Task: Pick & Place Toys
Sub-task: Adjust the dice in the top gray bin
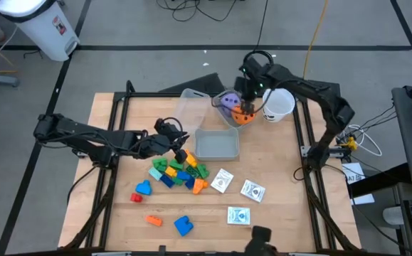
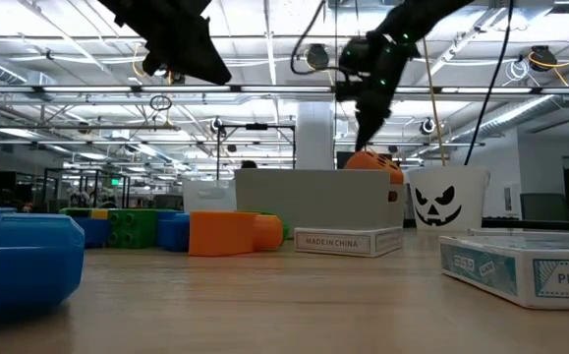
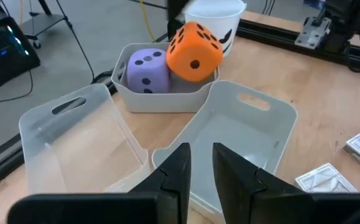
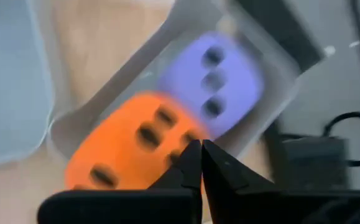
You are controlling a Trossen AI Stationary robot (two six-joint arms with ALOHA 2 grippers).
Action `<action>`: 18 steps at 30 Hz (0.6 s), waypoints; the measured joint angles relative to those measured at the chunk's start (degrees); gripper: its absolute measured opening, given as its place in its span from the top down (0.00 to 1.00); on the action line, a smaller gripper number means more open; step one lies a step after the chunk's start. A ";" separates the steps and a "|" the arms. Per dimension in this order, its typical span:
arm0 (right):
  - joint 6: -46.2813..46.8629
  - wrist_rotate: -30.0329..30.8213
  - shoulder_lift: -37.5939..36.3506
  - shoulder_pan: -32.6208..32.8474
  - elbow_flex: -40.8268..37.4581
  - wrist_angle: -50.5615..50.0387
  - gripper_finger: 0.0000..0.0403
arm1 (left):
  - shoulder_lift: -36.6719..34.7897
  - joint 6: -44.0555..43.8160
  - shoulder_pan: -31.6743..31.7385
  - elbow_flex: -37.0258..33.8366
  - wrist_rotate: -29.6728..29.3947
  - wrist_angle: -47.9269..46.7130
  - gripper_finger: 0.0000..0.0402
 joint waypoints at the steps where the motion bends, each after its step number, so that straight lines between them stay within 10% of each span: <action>1: -0.13 -1.02 -0.77 -0.05 -2.47 0.95 1.00 | 0.00 0.00 0.00 0.00 -0.01 0.05 0.82; 18: -2.80 2.97 -5.45 0.77 -27.33 30.27 1.00 | -0.02 -1.49 1.25 0.00 0.04 1.24 0.82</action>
